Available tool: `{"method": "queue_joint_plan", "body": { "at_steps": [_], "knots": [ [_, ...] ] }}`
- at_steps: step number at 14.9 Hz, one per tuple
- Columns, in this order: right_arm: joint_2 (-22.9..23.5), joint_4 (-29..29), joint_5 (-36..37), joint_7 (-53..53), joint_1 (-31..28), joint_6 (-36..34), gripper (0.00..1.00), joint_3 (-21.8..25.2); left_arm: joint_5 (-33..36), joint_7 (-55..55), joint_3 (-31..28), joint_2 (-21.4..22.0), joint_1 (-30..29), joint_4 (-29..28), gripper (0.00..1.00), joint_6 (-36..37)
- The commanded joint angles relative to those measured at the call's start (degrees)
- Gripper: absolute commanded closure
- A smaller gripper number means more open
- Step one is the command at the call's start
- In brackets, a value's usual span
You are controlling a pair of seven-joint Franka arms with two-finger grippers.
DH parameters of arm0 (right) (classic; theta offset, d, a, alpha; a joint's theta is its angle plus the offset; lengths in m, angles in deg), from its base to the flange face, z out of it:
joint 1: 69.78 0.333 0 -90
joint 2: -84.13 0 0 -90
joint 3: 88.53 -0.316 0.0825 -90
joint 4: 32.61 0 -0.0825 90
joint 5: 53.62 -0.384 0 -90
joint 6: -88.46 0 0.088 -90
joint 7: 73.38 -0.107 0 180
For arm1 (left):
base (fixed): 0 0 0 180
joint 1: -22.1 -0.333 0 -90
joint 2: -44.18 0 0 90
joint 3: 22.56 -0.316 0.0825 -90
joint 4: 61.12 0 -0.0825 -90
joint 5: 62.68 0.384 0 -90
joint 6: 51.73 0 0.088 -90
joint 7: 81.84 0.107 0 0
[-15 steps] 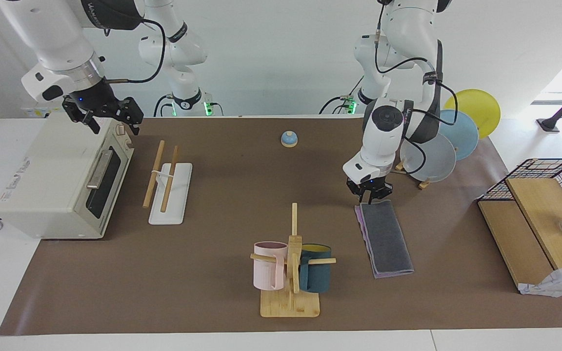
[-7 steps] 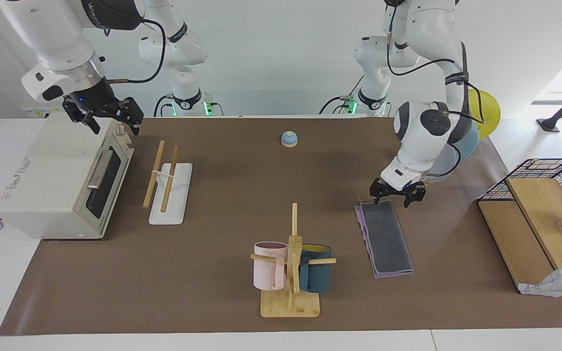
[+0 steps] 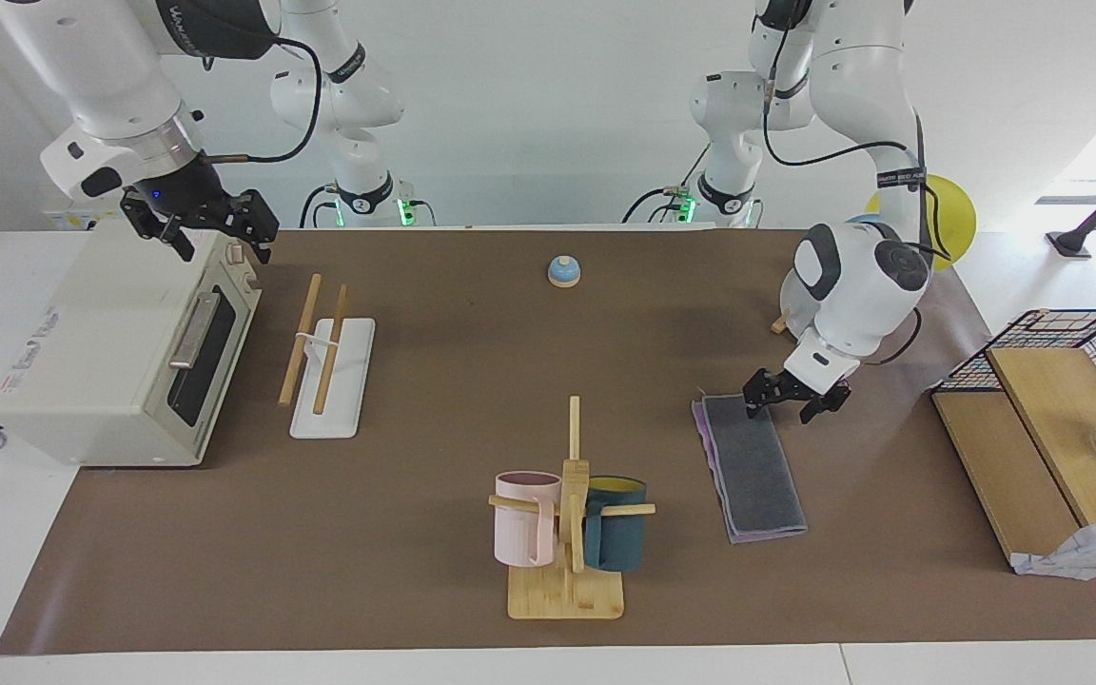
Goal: Fold towel and hang on rack
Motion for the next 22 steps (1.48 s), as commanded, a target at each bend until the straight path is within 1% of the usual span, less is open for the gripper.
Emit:
{"method": "queue_joint_plan", "body": {
  "at_steps": [1, 3, 5, 6, 7, 11, 12, 13, 14, 16, 18, 20, 22],
  "knots": [
    [-3.7, -7.2, -4.9, -2.0, 0.4, 6.2, 0.00, -0.1, -1.1, 1.0, 0.0, -0.8, 0.2, 1.0, 0.07, -0.2],
    [-5.9, -12.7, -8.7, -8.6, 2.8, 11.3, 0.00, -0.2, -1.3, 1.0, 0.0, -0.8, 0.4, 0.8, 0.16, 0.1],
    [-7.1, -16.4, -11.4, -15.9, 5.7, 14.9, 0.00, -0.2, -1.4, 0.9, 0.0, -0.8, 0.5, 0.6, 0.23, 0.4],
    [-7.1, -16.4, -12.6, -18.5, 6.2, 15.1, 0.00, -0.2, -1.5, 0.8, 0.0, -0.7, 0.8, 0.4, 0.32, 0.3],
    [-7.0, -16.3, -16.0, -21.1, 6.2, 15.6, 0.00, -0.2, -1.4, 0.8, 0.0, -0.8, 0.8, 0.4, 0.39, 0.3],
    [-7.1, -17.3, -23.5, -29.2, 6.0, 15.1, 0.00, -0.1, -1.5, 0.7, 0.0, -0.7, 0.9, 0.1, 0.40, 0.6],
    [-7.3, -18.0, -25.4, -31.8, 5.8, 15.4, 0.00, -0.1, -1.5, 0.7, 0.0, -0.6, 0.9, 0.1, 0.44, 0.6],
    [-7.4, -18.1, -26.0, -34.0, 6.1, 15.5, 0.00, -0.1, -1.5, 0.5, 0.0, -0.6, 1.0, 0.1, 0.51, 0.6],
    [-7.5, -18.1, -26.2, -36.7, 6.4, 15.9, 0.00, -0.2, -1.5, 0.4, 0.0, -0.6, 1.1, 0.1, 0.64, 0.6],
    [-7.5, -18.2, -30.0, -42.0, 6.8, 18.7, 0.00, -0.2, -1.4, 0.5, -0.2, -0.6, 0.6, 0.1, 0.99, 0.6],
    [-7.5, -18.3, -31.7, -48.3, 7.8, 20.5, 0.00, -0.2, -1.4, 0.4, -0.2, -0.6, 0.3, 0.1, 1.00, 0.9],
    [-7.5, -18.8, -32.2, -50.7, 9.0, 21.8, 0.00, -0.2, -1.4, 0.4, -0.2, -0.6, 0.0, 0.3, 1.00, 1.1],
    [-7.5, -18.8, -34.6, -53.6, 9.3, 22.0, 0.00, -0.2, -1.4, 0.0, -0.2, -0.6, -0.1, 2.0, 1.00, 3.1]
  ]
}}
